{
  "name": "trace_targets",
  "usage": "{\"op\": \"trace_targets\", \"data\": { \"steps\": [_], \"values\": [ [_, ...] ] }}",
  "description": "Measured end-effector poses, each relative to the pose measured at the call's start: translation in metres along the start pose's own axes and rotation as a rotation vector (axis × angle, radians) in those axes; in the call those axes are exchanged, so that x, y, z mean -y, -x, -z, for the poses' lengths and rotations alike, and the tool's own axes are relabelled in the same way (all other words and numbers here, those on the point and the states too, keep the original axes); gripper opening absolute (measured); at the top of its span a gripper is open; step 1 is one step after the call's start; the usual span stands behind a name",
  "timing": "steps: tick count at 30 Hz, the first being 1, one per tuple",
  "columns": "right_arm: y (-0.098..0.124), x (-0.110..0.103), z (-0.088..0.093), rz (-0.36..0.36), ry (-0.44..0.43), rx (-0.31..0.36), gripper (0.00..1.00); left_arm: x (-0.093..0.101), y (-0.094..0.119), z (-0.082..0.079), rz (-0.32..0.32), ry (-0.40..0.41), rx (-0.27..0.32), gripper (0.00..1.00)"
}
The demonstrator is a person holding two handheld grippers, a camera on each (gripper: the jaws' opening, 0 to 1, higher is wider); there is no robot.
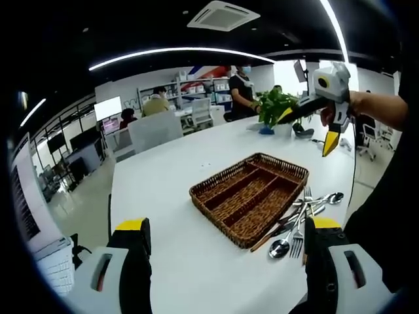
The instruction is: Arrange the knives, forks, and spoons in their matching storage slots by inserting each utensil handle-first until every utensil is classified and aligned in the correct compartment
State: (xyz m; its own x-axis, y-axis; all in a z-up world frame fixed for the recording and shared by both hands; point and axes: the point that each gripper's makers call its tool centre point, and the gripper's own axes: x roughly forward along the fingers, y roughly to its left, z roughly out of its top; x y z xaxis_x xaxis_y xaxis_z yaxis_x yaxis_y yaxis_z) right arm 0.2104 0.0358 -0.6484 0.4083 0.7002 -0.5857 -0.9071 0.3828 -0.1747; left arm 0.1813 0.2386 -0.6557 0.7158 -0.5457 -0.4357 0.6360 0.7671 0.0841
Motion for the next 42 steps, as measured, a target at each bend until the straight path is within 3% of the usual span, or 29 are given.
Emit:
{"op": "trace_targets", "data": {
  "steps": [8,14,20,42],
  "values": [
    [-0.008,-0.007,0.005,-0.033,-0.022,-0.002,0.93,-0.001,-0.001,0.001,-0.015,-0.018,0.004,1.0],
    [-0.015,-0.013,0.011,-0.054,-0.024,-0.011,0.93,-0.013,0.004,-0.011,-0.046,0.062,0.056,1.0],
    [-0.024,-0.02,0.016,-0.078,-0.016,-0.012,0.93,-0.013,0.001,-0.006,-0.043,0.059,0.059,1.0],
    [-0.064,-0.052,0.048,-0.165,0.017,-0.041,0.77,-0.012,0.003,-0.004,-0.055,0.065,0.068,1.0]
  ]
}}
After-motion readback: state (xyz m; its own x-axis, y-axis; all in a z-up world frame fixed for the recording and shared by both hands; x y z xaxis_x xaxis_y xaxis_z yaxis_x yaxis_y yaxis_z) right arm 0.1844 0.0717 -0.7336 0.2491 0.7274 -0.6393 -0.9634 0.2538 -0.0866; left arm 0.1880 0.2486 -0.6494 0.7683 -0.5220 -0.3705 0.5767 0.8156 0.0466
